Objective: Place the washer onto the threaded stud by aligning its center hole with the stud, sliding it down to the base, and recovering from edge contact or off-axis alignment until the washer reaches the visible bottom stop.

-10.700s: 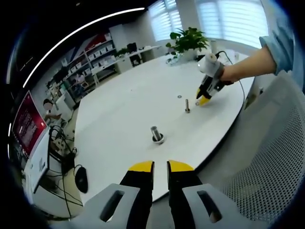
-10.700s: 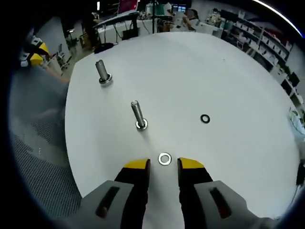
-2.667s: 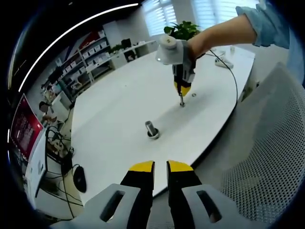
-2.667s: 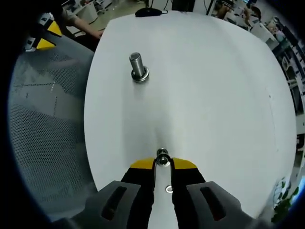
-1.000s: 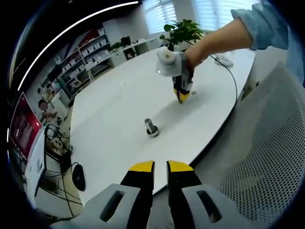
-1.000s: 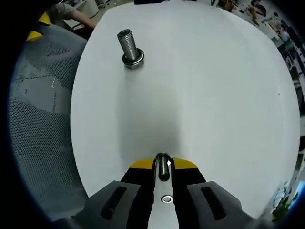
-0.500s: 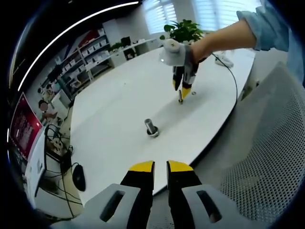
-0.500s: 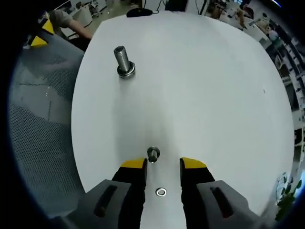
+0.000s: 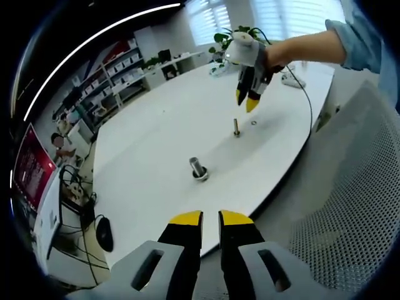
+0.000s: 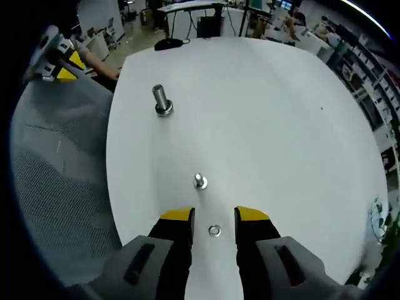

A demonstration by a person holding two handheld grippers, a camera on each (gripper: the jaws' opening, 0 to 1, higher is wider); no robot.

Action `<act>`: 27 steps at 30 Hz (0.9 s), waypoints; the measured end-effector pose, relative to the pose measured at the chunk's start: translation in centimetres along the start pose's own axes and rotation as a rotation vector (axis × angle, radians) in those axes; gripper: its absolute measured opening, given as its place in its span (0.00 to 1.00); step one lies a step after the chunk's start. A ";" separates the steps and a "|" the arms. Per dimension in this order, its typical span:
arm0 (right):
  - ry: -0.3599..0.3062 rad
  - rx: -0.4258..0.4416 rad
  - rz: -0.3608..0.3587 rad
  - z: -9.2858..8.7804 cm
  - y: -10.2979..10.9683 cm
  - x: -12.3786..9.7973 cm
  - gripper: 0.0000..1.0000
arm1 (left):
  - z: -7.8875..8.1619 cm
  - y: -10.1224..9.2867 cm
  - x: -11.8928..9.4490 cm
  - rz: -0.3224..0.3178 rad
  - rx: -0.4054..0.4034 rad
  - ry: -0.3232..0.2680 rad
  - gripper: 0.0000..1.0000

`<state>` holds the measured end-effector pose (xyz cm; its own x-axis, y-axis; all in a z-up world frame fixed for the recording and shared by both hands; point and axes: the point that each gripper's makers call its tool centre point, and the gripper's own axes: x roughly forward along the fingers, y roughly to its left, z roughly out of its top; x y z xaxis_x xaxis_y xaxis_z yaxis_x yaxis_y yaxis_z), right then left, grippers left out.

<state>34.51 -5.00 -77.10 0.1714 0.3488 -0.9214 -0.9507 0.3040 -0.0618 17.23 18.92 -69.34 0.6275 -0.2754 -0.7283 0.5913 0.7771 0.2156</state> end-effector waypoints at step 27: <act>0.121 0.046 0.041 -4.7 -0.3 3.3 0.28 | -0.1 0.1 0.0 0.003 0.001 0.008 0.07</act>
<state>34.17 -8.09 -81.89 0.0980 0.2531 -0.9625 -0.9428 0.3333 -0.0083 17.27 19.09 -69.42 0.6256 -0.2685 -0.7325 0.5899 0.7772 0.2190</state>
